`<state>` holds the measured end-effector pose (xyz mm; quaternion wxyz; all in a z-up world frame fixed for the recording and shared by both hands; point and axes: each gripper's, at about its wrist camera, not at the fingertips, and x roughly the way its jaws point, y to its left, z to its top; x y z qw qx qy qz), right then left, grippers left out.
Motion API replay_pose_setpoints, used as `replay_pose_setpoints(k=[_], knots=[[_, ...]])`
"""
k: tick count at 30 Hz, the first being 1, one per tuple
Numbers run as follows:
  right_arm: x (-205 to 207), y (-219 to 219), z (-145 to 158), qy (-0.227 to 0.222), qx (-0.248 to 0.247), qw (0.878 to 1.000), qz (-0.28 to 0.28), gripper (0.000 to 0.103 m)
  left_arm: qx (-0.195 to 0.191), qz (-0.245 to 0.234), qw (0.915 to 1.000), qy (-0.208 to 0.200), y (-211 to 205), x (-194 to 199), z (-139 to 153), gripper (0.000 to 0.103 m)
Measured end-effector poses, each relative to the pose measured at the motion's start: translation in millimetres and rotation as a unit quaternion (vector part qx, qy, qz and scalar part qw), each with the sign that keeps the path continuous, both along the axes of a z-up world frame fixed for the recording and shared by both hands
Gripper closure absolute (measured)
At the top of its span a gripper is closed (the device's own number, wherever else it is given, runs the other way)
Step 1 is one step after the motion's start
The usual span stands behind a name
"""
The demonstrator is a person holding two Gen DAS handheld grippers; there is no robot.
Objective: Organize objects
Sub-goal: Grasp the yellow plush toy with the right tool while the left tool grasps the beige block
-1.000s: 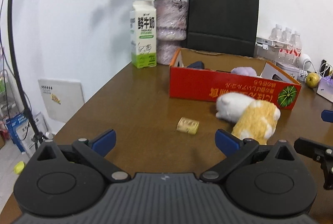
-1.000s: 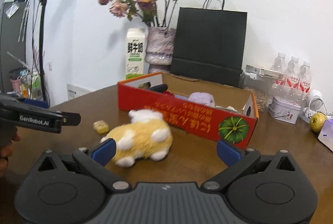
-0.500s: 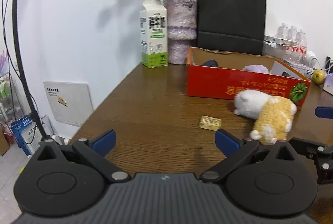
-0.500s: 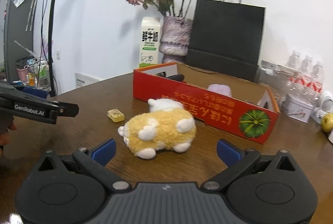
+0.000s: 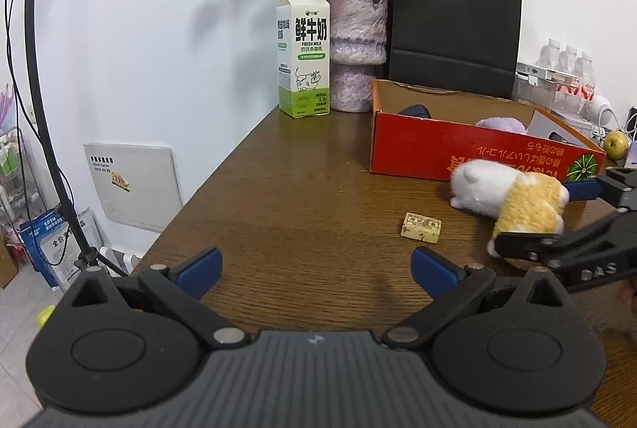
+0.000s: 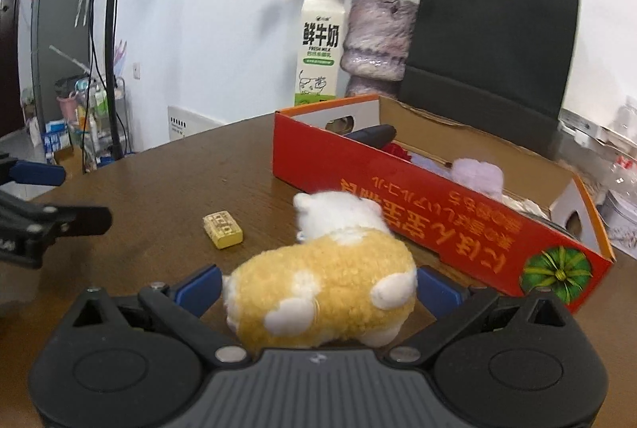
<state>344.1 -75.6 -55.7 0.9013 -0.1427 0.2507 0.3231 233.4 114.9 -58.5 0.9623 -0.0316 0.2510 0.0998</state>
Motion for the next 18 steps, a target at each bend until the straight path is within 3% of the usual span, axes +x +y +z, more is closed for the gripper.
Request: replay_pose_setpoints(k=[10, 18], knots=[[9, 11, -4, -0.001, -0.01, 1.0, 0.011, 0.001, -0.008, 0.0, 0.9999, 0.012, 3, 4, -4, 0.0], [-12, 3, -2, -0.029, -0.008, 1.0, -0.003, 0.006, -0.022, 0.012, 0.9995, 0.017, 11, 9, -6, 0.0]])
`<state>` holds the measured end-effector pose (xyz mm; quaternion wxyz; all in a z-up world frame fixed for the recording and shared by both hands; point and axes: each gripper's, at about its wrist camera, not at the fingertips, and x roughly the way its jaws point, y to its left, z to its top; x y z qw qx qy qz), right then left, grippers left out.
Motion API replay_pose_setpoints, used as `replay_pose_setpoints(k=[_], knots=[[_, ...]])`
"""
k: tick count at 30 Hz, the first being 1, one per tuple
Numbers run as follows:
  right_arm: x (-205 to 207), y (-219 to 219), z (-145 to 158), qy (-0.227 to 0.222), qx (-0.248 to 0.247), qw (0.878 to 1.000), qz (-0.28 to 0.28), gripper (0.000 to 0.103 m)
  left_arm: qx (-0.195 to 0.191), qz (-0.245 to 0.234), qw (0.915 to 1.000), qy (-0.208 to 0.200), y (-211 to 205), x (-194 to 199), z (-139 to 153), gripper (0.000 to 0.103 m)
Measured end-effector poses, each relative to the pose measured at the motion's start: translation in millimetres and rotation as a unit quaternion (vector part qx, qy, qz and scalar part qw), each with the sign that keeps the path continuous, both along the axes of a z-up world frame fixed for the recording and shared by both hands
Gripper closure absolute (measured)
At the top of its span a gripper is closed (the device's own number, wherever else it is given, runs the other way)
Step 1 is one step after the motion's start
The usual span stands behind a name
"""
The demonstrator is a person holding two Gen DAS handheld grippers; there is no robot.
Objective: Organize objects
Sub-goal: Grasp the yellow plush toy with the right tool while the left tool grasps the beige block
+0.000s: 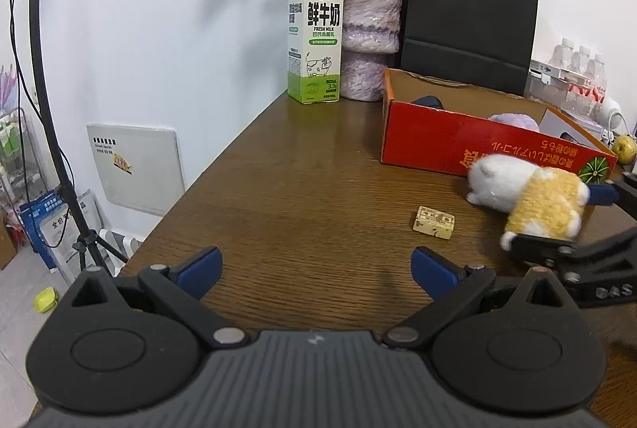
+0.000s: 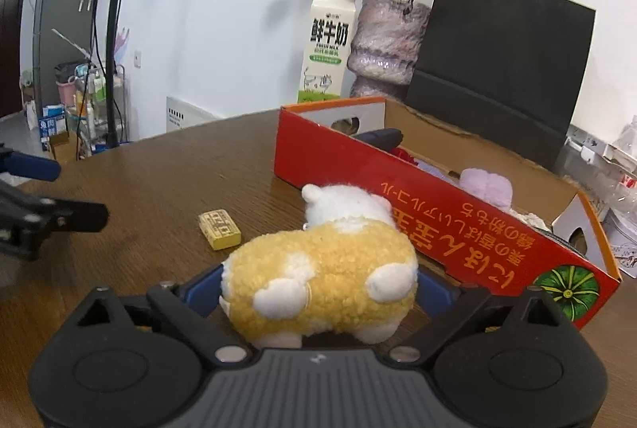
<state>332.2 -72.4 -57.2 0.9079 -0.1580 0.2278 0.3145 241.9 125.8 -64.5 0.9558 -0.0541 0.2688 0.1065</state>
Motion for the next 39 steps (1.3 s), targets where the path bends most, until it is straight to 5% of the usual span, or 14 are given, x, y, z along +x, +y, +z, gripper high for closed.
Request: replay_pose_setpoints(k=[9, 16, 26, 39], knots=[[-39, -52, 9, -0.025, 0.023, 0.999, -0.031, 0.007, -0.004, 0.004, 1.0, 0.002, 2, 1, 0, 0.0], [-49, -89, 1, 0.012, 0.025, 0.999, -0.036, 0.003, 0.002, 0.01, 0.9999, 0.002, 0, 0, 0, 0.0], [-33, -73, 6, 0.027, -0.03, 0.999, 0.015, 0.0, -0.002, 0.013, 0.9999, 0.004, 2, 1, 0, 0.0], [-38, -83, -3, 0.024, 0.017, 0.999, -0.032, 0.004, -0.007, 0.005, 0.9999, 0.009, -1, 3, -1, 0.0]])
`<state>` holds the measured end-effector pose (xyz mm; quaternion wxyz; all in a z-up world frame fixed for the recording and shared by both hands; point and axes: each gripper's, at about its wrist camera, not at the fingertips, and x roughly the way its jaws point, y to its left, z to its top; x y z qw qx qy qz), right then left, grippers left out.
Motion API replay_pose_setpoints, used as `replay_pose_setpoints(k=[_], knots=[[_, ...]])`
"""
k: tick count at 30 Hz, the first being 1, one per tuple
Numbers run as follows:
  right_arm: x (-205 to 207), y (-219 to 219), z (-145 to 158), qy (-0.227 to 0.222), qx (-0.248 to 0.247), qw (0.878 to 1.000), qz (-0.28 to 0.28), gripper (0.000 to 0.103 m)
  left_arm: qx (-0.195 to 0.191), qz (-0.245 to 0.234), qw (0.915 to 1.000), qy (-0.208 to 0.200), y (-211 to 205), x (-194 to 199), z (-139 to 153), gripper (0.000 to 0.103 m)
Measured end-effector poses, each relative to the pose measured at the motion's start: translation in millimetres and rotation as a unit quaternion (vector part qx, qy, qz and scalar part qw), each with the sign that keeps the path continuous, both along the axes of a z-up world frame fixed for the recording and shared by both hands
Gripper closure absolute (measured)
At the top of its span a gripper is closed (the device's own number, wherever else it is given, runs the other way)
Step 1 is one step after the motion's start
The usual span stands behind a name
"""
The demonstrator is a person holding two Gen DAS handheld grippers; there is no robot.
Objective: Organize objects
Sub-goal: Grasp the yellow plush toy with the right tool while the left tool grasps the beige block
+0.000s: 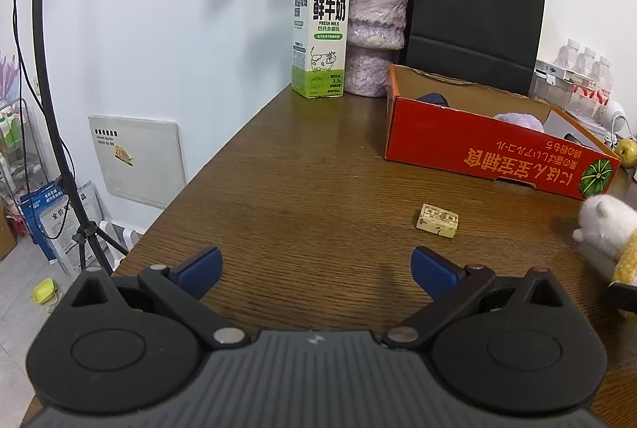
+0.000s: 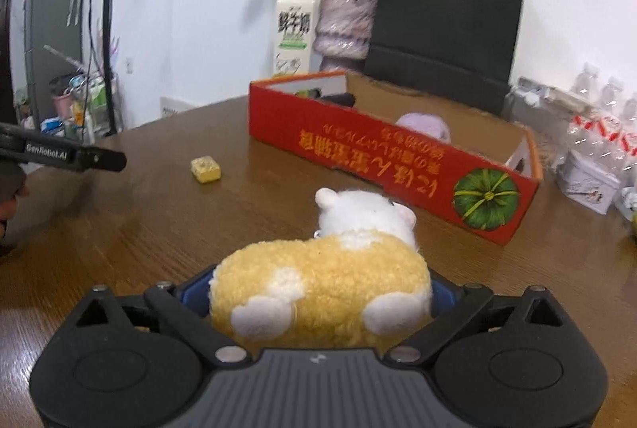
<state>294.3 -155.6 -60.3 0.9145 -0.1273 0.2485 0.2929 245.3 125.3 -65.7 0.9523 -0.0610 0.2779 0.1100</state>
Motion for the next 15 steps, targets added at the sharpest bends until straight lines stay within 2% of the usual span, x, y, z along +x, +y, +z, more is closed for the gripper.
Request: replay_pose_setpoints(k=[7, 9, 12, 15], knots=[[-13, -8, 6, -0.039, 0.007, 0.997, -0.058, 0.004, 0.037, -0.056, 0.9975, 0.023, -34, 22, 2, 0.0], [-11, -13, 7, -0.042, 0.012, 0.996, -0.082, 0.004, 0.042, -0.073, 0.996, 0.029, -46, 35, 3, 0.0], [-5, -19, 8, -0.04, 0.017, 0.993, -0.112, 0.004, 0.055, -0.082, 0.9946, 0.03, -59, 56, 3, 0.0], [0, -23, 6, -0.032, 0.022, 0.992, -0.123, 0.004, 0.052, -0.08, 0.9947, 0.037, -67, 77, -2, 0.0]])
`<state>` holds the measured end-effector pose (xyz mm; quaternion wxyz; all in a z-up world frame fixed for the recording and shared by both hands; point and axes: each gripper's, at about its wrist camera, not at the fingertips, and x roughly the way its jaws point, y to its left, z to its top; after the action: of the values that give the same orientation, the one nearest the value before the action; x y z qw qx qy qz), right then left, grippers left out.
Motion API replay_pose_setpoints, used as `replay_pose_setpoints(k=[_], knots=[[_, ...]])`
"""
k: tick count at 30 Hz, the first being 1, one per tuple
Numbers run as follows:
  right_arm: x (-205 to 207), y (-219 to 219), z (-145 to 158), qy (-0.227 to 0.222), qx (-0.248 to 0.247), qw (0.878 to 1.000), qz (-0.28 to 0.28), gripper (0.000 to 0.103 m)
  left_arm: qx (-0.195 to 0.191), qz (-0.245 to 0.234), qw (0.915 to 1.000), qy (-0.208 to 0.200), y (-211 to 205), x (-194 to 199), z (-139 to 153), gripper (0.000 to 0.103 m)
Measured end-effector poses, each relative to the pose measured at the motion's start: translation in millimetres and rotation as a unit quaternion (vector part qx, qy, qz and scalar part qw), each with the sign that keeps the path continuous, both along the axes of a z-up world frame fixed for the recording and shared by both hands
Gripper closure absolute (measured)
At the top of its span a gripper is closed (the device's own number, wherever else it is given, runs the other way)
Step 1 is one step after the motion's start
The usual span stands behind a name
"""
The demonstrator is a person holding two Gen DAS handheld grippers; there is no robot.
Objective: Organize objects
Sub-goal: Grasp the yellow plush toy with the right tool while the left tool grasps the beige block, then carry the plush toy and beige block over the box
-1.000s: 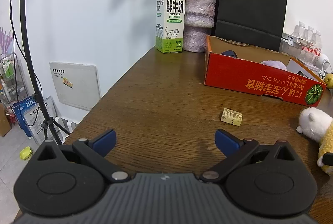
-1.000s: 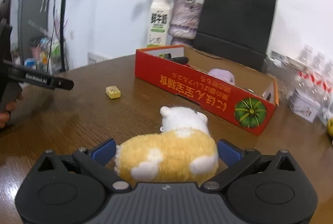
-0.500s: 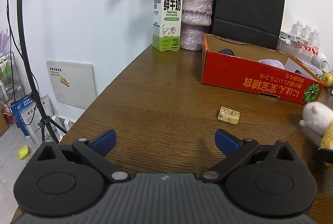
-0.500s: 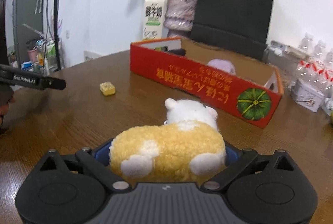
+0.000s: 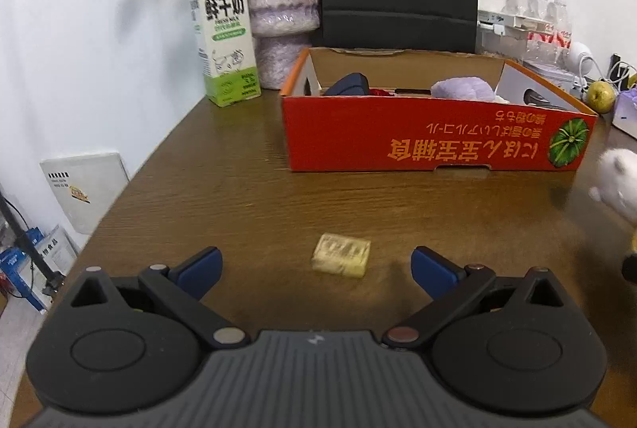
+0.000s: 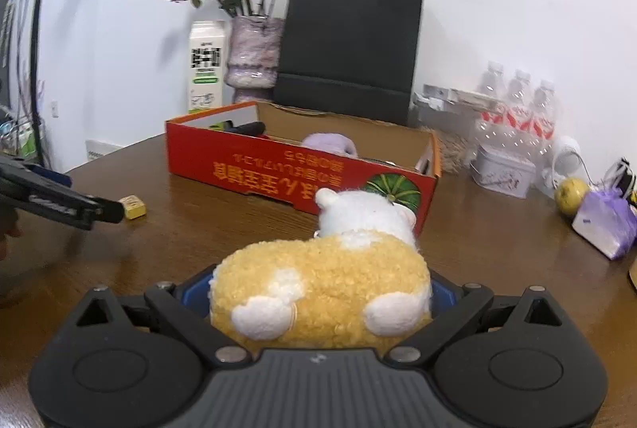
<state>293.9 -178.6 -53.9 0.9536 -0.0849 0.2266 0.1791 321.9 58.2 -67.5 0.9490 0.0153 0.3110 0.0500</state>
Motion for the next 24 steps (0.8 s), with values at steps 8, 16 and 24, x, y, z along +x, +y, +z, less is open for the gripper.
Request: replay_pose_setpoints(k=[8, 16, 24], knots=[[6, 3, -2, 0.007, 0.002, 1.0, 0.0, 0.004, -0.016, 0.003, 0.9996, 0.023, -3, 15, -10, 0.015], [5, 4, -2, 0.006, 0.0, 1.0, 0.0, 0.004, -0.014, -0.024, 0.9996, 0.001, -10, 1, -4, 0.07], [1, 5, 0, -0.006, -0.001, 1.0, 0.001, 0.004, -0.008, -0.013, 0.9989, -0.044, -21, -31, 13, 0.07]])
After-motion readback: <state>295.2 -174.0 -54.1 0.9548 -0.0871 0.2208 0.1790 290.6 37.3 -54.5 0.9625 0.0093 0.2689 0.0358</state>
